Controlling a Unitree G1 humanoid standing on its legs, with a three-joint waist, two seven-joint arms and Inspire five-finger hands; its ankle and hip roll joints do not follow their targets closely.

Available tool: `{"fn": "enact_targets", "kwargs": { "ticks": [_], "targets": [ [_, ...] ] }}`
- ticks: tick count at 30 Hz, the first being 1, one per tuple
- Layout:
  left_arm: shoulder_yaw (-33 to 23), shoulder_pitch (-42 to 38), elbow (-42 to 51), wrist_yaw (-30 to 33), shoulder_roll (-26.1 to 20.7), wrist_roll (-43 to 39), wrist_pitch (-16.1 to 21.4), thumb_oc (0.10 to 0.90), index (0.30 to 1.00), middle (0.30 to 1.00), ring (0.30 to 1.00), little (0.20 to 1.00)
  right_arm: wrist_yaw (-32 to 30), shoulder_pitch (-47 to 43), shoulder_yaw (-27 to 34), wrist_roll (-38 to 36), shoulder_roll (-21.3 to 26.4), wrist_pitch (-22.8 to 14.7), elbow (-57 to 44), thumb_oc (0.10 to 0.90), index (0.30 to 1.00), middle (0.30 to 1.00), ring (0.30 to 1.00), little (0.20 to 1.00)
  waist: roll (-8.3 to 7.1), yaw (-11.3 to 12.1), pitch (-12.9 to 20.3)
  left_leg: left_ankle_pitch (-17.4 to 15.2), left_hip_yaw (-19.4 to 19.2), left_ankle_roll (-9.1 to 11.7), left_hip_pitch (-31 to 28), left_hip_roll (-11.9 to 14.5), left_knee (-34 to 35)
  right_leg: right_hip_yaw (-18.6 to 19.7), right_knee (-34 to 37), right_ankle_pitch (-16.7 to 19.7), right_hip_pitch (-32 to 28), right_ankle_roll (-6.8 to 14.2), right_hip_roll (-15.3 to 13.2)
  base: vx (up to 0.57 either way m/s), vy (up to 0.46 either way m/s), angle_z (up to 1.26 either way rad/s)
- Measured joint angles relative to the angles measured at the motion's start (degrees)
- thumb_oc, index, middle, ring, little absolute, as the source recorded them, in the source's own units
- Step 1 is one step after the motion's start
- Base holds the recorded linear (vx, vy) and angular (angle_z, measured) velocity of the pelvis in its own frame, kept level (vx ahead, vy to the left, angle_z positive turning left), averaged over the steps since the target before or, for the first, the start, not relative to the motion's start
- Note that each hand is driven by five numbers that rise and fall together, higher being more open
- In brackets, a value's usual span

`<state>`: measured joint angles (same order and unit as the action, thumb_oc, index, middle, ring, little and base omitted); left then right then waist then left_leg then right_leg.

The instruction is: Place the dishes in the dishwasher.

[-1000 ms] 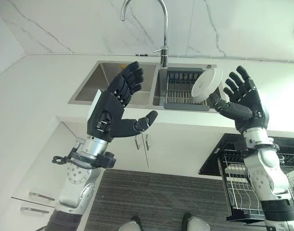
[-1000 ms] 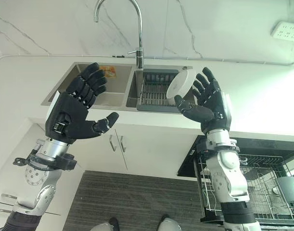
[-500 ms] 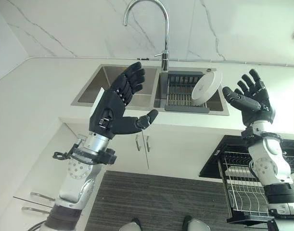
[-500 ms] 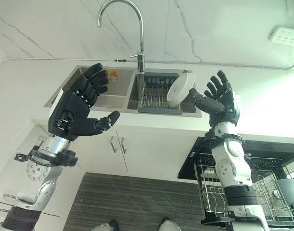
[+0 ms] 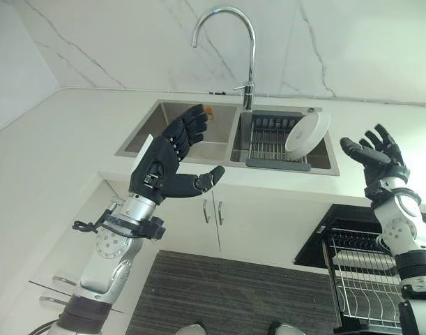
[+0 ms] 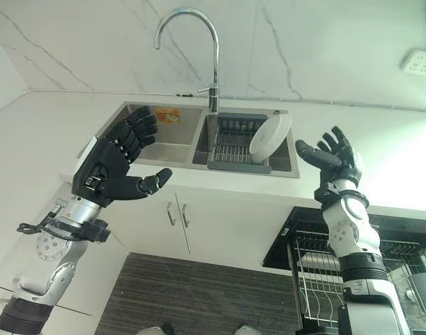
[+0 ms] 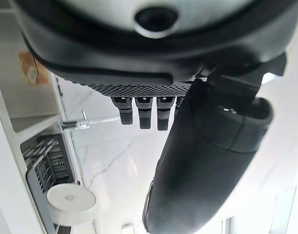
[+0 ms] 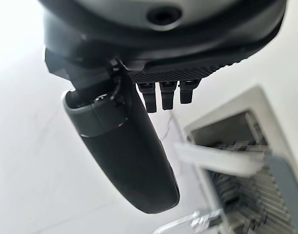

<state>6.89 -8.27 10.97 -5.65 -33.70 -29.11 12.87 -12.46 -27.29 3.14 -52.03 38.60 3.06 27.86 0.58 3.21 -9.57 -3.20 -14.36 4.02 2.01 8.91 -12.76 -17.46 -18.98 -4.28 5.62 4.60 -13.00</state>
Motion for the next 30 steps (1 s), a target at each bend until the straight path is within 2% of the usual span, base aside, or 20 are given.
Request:
{"fn": "enact_targets", "kwargs": {
  "ticks": [7, 13, 22, 30],
  "targets": [
    [0.1, 0.0, -0.1, -0.2, -0.1, -0.1, -0.5, 0.8, 0.9, 0.9, 0.9, 0.9, 0.9, -0.1, 0.0, -0.3, 0.3, 1.9, 0.1, 0.8, 0.9, 0.9, 0.9, 0.9, 0.0, 0.1, 0.0, 0.3, 0.3, -0.4, 0.0, -0.1, 0.1, -0.2, 0.1, 0.1, -0.1, -0.5, 0.2, 0.06, -0.015, 0.01],
    [0.2, 0.0, -0.1, -1.0, -1.4, -2.2, -0.5, 0.8, 0.9, 0.9, 0.9, 0.9, 2.1, -2.6, -0.1, -0.5, 0.9, 3.0, 4.6, 0.8, 0.9, 0.9, 0.9, 0.9, -0.03, 0.3, 0.0, 0.3, 0.4, -0.4, -0.1, -0.1, 0.1, -0.3, 0.1, 0.1, -0.4, -0.5, 0.3, 0.05, 0.002, 0.01],
    [1.3, 0.3, -0.2, -1.5, -1.4, -2.3, -1.3, 0.8, 0.9, 0.9, 0.9, 0.9, 4.1, -5.1, -0.6, -1.2, 5.2, 4.9, 9.7, 0.8, 0.9, 0.9, 0.9, 0.9, -0.3, 1.6, -0.1, 0.3, 0.6, -0.3, -0.9, -0.1, 0.1, -0.3, 0.4, 0.1, -1.2, -0.5, 0.3, 0.04, -0.002, 0.0],
    [2.3, 0.3, -1.7, -2.5, -2.7, -2.5, -1.7, 0.8, 0.9, 0.9, 0.9, 0.9, 6.4, -9.7, -4.5, -2.4, 5.3, 6.4, 15.2, 0.8, 0.9, 0.9, 0.9, 0.9, -0.57, 2.0, -0.1, 0.3, 0.9, -0.4, -1.3, -0.1, 0.1, -0.7, 0.9, 0.1, -2.0, -0.5, 0.4, 0.06, -0.016, 0.02]
  ]
}}
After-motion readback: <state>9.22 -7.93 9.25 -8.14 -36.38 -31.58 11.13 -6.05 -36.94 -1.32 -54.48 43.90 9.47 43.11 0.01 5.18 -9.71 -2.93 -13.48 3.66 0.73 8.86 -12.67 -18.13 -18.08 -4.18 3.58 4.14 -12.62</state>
